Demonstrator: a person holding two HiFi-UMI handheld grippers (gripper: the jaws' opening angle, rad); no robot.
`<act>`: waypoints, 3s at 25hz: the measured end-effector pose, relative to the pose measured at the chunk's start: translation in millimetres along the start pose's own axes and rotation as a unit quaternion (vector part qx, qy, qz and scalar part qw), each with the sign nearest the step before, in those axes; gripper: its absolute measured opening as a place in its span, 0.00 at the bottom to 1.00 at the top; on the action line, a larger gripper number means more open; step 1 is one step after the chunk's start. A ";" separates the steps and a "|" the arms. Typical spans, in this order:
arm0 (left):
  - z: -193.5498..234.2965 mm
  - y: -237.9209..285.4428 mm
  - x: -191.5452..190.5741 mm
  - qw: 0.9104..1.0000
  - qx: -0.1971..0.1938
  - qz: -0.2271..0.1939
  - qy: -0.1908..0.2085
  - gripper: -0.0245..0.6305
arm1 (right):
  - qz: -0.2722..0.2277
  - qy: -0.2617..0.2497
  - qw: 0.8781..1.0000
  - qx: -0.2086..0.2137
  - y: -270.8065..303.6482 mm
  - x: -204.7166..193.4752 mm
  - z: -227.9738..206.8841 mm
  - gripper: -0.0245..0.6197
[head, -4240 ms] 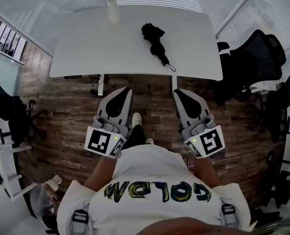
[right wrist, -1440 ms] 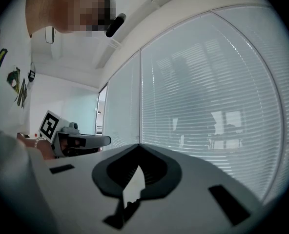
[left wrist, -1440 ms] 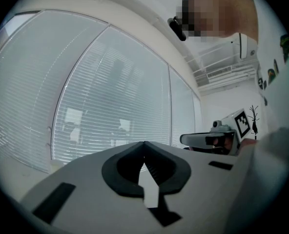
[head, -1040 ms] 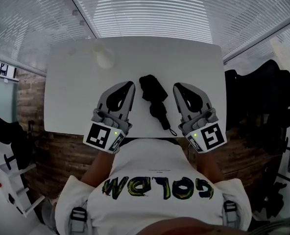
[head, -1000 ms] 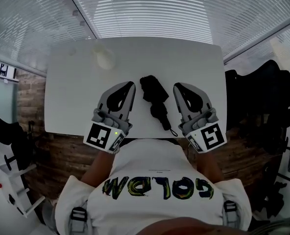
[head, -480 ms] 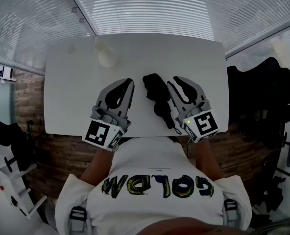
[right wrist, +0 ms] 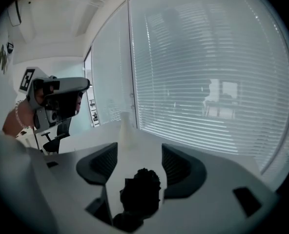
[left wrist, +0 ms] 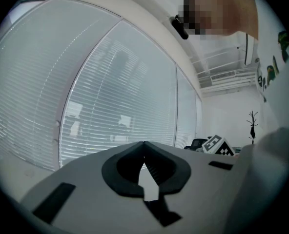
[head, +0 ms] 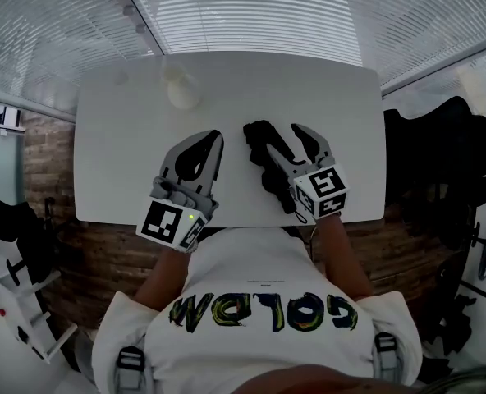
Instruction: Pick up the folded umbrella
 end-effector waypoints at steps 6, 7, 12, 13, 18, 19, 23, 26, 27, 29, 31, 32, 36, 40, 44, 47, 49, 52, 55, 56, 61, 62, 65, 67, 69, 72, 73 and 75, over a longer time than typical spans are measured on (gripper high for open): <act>4.6 -4.4 -2.6 1.000 0.008 0.005 -0.005 0.05 | 0.071 0.010 0.997 0.013 31.9 -28.9 -1.7 0.57; 5.7 -3.9 -3.2 1.000 0.008 0.006 -0.006 0.05 | 0.083 0.011 0.996 0.016 37.7 -33.6 -2.2 0.59; 5.0 -1.0 -6.4 1.000 0.007 0.009 -0.008 0.05 | 0.136 0.015 0.990 0.019 64.9 -63.5 -8.0 0.61; 4.5 -0.7 -6.8 1.000 0.007 0.010 -0.009 0.05 | 0.147 0.018 0.989 0.020 68.9 -69.8 -9.3 0.62; 3.6 0.4 -6.3 1.000 0.011 0.009 -0.008 0.05 | 0.188 0.031 0.981 0.032 86.2 -93.5 -13.6 0.65; 3.1 0.7 -6.3 1.000 0.012 0.009 -0.009 0.05 | 0.195 0.034 0.980 0.036 88.8 -97.3 -14.0 0.65; 0.1 1.1 -4.6 1.000 0.014 0.008 -0.009 0.05 | 0.215 0.041 0.975 0.044 97.7 -108.1 -15.8 0.66; -1.2 1.4 -4.8 1.000 0.015 0.009 -0.008 0.05 | 0.228 0.051 0.971 0.051 106.1 -115.9 -15.8 0.66; -1.0 1.4 -5.2 1.000 0.016 0.009 -0.008 0.05 | 0.232 0.056 0.970 0.056 109.1 -118.1 -15.0 0.66; 0.6 1.2 -5.6 1.000 0.018 0.009 -0.007 0.05 | 0.239 0.062 0.967 0.064 115.2 -121.5 -12.3 0.66; 3.3 0.7 -5.4 1.000 0.022 0.009 -0.007 0.05 | 0.247 0.061 0.965 0.068 121.3 -123.8 -9.7 0.66; 4.4 0.3 -4.9 1.000 0.024 0.008 -0.007 0.05 | 0.251 0.059 0.964 0.069 124.1 -124.9 -8.5 0.66; 4.2 -1.7 -2.1 1.000 0.026 0.006 -0.005 0.05 | 0.262 0.051 0.961 0.068 129.5 -126.4 -4.4 0.66; 4.8 -2.0 -2.3 1.000 0.025 0.005 -0.008 0.05 | 0.266 0.042 0.962 0.055 132.1 -126.7 -1.1 0.65; 7.7 -3.9 0.2 1.000 0.028 0.002 -0.008 0.05 | 0.267 0.035 0.962 0.048 131.2 -126.3 -0.2 0.60; 10.3 -4.8 0.8 1.000 0.030 0.001 -0.005 0.05 | 0.261 0.045 0.963 0.045 130.1 -125.5 -2.6 0.55; 11.1 -5.4 -0.6 0.999 0.031 0.001 -0.006 0.05 | 0.256 0.054 0.964 0.042 128.7 -124.7 -3.9 0.51; 11.0 -6.0 -2.2 1.000 0.030 0.001 -0.010 0.05 | 0.251 0.062 0.965 0.041 125.7 -122.6 -4.3 0.48; 8.3 -6.9 -1.4 1.000 0.027 0.002 -0.009 0.05 | 0.243 0.062 0.967 0.041 120.4 -118.4 -4.0 0.45; 7.6 -7.2 -0.9 1.000 0.026 0.002 -0.008 0.05 | 0.239 0.062 0.968 0.040 118.2 -115.9 -4.0 0.45; 8.8 -9.5 -1.3 1.000 0.026 0.003 -0.008 0.05 | 0.207 0.061 0.976 0.039 105.9 -99.0 -3.3 0.43; 9.4 -9.6 -1.8 1.000 0.027 0.003 -0.009 0.05 | 0.200 0.060 0.977 0.039 103.9 -95.3 -3.6 0.42; 10.3 -10.2 -2.5 1.000 0.027 0.004 -0.008 0.05 | 0.175 0.060 0.982 0.038 96.4 -82.5 -4.6 0.42; 9.6 -11.2 -2.1 1.000 0.026 0.004 -0.008 0.05 | 0.156 0.058 0.985 0.038 88.5 -72.8 -4.2 0.42; 9.2 -11.4 -1.9 1.000 0.025 0.003 -0.008 0.05 | 0.137 0.053 0.988 0.036 80.1 -62.1 -3.2 0.42; 8.2 -9.6 -2.1 1.000 0.024 0.004 -0.008 0.05 | 0.108 0.044 0.993 0.034 68.7 -44.9 -1.4 0.41; 7.6 -8.7 -2.2 1.000 0.023 0.004 -0.008 0.05 | 0.098 0.042 0.994 0.034 64.7 -39.1 -0.9 0.41; 6.7 -7.1 -2.6 1.000 0.021 0.004 -0.009 0.05 | 0.075 0.041 0.996 0.035 56.5 -27.6 0.0 0.41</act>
Point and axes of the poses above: the fingertips, and each gripper's own axes: y forward along the fingers, z to its left, x out of its top, the point moved 9 cm from there along -y, backward along the fingers, and after that the axes turned 5 degrees about z, right-handed, at the moved point
